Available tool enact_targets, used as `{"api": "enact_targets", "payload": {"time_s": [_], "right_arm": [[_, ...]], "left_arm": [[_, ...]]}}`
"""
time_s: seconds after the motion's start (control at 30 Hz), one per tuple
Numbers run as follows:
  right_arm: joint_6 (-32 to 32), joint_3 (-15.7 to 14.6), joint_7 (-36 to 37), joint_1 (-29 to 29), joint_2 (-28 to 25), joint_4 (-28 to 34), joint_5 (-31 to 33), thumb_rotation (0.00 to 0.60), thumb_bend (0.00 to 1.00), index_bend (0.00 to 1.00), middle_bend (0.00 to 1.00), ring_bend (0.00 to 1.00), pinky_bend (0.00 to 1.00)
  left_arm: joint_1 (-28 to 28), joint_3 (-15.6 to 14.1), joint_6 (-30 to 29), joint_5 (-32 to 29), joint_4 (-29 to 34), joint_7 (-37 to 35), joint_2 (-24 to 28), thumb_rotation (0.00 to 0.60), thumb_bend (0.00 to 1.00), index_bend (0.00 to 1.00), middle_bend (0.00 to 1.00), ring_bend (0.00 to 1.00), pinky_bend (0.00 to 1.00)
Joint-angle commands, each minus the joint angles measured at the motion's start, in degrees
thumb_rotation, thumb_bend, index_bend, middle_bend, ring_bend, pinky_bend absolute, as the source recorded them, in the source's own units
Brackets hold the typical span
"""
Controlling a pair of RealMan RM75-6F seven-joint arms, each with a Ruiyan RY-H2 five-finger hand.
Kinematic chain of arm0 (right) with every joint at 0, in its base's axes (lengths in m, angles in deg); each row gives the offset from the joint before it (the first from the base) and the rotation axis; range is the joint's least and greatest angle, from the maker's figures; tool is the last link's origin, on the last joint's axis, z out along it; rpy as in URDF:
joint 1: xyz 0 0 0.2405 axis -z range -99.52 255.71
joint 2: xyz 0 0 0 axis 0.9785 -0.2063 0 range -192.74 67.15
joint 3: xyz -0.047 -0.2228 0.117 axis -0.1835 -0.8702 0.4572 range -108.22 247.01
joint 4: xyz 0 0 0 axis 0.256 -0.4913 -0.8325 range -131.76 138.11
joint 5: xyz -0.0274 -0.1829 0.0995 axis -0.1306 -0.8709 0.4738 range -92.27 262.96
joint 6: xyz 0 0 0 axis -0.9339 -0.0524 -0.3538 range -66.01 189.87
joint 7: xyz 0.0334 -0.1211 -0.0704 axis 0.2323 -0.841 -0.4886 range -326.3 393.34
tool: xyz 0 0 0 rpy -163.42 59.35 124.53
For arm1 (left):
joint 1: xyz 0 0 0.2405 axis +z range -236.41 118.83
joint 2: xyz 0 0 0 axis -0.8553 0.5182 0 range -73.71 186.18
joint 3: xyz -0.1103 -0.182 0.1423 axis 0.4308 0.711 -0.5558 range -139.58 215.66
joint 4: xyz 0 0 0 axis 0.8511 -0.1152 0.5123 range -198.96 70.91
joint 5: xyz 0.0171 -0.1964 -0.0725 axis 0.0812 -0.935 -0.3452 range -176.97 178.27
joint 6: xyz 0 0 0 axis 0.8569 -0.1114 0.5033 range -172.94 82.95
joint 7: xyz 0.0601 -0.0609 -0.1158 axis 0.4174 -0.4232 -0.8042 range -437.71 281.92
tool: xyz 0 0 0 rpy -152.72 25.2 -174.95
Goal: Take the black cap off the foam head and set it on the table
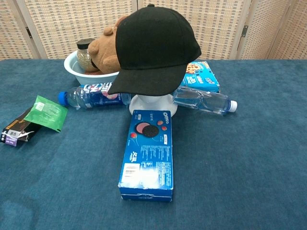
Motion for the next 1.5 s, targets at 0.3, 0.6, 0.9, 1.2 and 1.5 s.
{"api": "enact_targets", "payload": {"time_s": [0.3, 0.6, 0.9, 1.2, 1.5], "right_arm": [[-0.7, 0.7, 0.6, 0.1, -0.3, -0.5, 0.3, 0.600, 0.05, 0.28, 0.33, 0.25, 0.29], [-1.1, 2.7, 0.3, -0.5, -2.5, 0.4, 1.8, 0.600, 0.05, 0.28, 0.33, 0.25, 0.29], [-0.5, 4.1, -0.3, -1.3, -4.6, 2.1, 3.4, 0.600, 0.05, 0.28, 0.32, 0.25, 0.29], [-0.1, 4.1, -0.5, -1.3, -5.2, 2.8, 4.1, 0.600, 0.05, 0.28, 0.32, 0.25, 0.29], [-0.4, 3.8, 0.0, -0.7, -5.6, 2.8, 4.5, 0.600, 0.05, 0.28, 0.32, 0.25, 0.29]], "left_arm": [[-1.1, -0.3, 1.3, 1.4, -0.2, -2.7, 0.7, 0.600, 0.25, 0.24, 0.21, 0.19, 0.08], [-4.9, -0.2, 3.3, 6.0, -2.0, -9.5, 0.6, 0.600, 0.25, 0.25, 0.21, 0.19, 0.08], [-11.5, -0.3, 6.5, 13.1, -4.7, -15.9, -0.4, 0.600, 0.25, 0.25, 0.21, 0.19, 0.08], [-19.5, 0.1, 10.3, 19.0, -6.6, -17.5, -3.4, 0.600, 0.25, 0.34, 0.21, 0.22, 0.09], [-24.6, 1.9, 15.2, 17.3, -6.9, -11.6, -6.2, 0.600, 0.25, 0.35, 0.33, 0.38, 0.38]]}}
